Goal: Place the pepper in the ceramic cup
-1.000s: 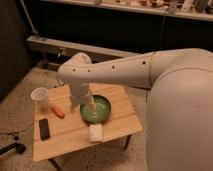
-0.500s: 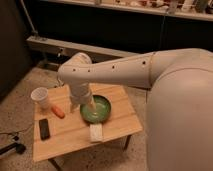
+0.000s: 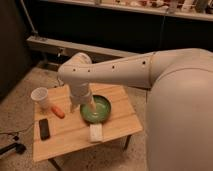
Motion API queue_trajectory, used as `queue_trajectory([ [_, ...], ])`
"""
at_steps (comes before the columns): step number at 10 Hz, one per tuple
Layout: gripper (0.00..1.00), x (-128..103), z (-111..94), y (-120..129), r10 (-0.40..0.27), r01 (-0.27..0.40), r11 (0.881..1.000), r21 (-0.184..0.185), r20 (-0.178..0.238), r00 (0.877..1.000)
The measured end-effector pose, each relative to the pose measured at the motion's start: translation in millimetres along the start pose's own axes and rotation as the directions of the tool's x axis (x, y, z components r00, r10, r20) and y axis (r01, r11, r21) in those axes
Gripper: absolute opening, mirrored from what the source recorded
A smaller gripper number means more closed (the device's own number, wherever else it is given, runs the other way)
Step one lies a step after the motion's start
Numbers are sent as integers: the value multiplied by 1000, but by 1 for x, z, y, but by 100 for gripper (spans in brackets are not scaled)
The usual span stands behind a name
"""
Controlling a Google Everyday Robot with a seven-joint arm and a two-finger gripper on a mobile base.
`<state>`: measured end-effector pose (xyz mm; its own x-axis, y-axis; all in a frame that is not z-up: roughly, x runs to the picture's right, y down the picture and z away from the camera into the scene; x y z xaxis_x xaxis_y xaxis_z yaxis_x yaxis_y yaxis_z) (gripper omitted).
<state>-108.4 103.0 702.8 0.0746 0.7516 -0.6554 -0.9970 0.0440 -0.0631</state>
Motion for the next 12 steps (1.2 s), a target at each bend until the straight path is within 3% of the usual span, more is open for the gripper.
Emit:
queue_trajectory([
  [3, 65, 0, 0, 0, 1, -1, 1000, -2, 1, 1000],
  [5, 65, -5, -2, 8, -15, 15, 999, -28, 26, 1000],
  [7, 65, -11, -3, 33, -116, 121, 991, -58, 86, 990],
  [8, 65, -12, -1, 47, -189, 196, 979, -62, 110, 976],
  [10, 65, -13, 5, 71, -335, 341, 940, -24, 144, 931],
  [11, 65, -13, 6, 73, -351, 357, 934, -16, 147, 925],
  [12, 65, -22, 12, 105, -507, 497, 862, 100, 152, 848],
])
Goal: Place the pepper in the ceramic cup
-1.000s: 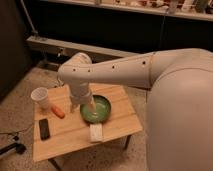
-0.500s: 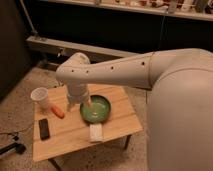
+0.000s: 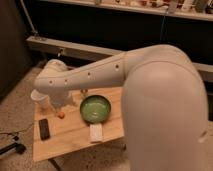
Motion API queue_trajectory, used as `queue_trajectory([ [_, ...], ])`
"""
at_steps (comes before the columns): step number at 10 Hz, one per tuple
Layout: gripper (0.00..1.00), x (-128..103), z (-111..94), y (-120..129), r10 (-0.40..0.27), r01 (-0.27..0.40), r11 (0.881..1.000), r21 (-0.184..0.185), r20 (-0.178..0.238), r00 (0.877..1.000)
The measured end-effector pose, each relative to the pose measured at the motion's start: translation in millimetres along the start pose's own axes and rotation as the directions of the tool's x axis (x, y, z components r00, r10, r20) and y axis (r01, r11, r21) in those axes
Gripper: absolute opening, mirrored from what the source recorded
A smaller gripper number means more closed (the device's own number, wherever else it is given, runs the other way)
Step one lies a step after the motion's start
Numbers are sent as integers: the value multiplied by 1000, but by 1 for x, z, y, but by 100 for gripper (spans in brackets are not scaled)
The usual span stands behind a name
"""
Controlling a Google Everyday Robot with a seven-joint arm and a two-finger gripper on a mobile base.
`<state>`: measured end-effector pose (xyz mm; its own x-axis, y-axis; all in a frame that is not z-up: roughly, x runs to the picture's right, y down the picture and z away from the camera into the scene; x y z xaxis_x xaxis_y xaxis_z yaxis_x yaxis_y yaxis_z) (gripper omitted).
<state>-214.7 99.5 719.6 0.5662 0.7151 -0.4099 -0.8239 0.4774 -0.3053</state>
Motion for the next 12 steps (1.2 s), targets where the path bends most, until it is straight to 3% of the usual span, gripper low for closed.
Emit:
queue_trajectory([
  [3, 65, -36, 11, 31, -133, 133, 988, 78, -9, 991],
  [7, 65, -90, 15, 35, -173, 173, 979, 104, -4, 985],
  [10, 65, -117, 23, 25, -179, 179, 981, 79, -5, 984],
  [12, 65, -123, 35, 18, -183, 184, 981, 55, -24, 983],
])
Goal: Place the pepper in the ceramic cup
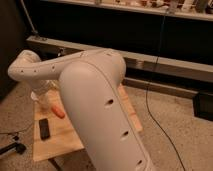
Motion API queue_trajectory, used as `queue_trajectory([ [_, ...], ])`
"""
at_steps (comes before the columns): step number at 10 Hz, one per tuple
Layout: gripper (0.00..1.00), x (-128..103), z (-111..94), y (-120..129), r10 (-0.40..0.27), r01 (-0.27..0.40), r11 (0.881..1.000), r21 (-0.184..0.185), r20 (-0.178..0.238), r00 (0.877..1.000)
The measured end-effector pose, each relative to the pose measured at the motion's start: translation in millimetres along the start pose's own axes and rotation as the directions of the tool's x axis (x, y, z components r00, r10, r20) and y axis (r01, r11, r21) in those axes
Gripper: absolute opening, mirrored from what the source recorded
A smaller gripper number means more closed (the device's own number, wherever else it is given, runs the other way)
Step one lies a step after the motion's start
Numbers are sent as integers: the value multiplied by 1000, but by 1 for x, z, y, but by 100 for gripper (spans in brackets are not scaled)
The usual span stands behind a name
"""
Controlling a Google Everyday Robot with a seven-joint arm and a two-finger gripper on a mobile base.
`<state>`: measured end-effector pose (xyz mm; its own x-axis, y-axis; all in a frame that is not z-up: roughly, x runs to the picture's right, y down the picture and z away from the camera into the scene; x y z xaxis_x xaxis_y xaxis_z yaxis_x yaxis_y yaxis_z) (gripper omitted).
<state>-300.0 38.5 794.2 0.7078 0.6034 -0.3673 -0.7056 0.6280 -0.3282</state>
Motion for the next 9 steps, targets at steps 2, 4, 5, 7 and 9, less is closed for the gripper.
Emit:
queue_trajectory([
  [2, 65, -2, 16, -6, -19, 19, 1000, -22, -20, 1000],
  [4, 65, -3, 30, -12, -36, 35, 998, -46, -36, 999],
  [5, 65, -1, 37, -16, -40, 37, 998, -56, -46, 998],
  [7, 65, 6, 50, -22, -36, 31, 997, -77, -68, 997],
  [9, 65, 18, 67, -25, -33, 24, 994, -102, -89, 995],
])
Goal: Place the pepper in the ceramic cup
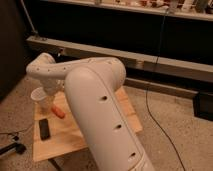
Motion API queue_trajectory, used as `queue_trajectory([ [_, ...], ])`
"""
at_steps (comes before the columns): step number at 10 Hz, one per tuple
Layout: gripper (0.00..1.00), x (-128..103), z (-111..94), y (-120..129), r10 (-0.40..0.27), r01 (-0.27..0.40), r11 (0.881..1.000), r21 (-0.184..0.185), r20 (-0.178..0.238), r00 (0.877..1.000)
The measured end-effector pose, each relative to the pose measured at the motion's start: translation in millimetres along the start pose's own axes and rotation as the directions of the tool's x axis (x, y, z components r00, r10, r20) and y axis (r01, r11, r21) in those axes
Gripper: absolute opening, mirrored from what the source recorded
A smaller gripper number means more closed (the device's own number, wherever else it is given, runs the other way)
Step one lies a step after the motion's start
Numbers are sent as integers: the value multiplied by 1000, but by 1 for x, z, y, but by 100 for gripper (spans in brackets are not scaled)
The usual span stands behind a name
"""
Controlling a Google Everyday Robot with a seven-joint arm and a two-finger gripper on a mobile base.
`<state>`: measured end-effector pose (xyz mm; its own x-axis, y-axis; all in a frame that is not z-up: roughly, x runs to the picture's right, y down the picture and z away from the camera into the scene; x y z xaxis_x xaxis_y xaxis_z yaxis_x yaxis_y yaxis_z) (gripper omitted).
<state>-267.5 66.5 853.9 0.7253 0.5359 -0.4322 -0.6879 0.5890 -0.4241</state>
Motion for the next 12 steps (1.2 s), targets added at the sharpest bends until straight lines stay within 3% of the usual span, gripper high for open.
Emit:
queue_trajectory([
  [8, 65, 31, 46, 39, -79, 77, 997, -19, -80, 994],
  [12, 65, 20, 55, 58, -109, 108, 994, -14, -79, 991],
])
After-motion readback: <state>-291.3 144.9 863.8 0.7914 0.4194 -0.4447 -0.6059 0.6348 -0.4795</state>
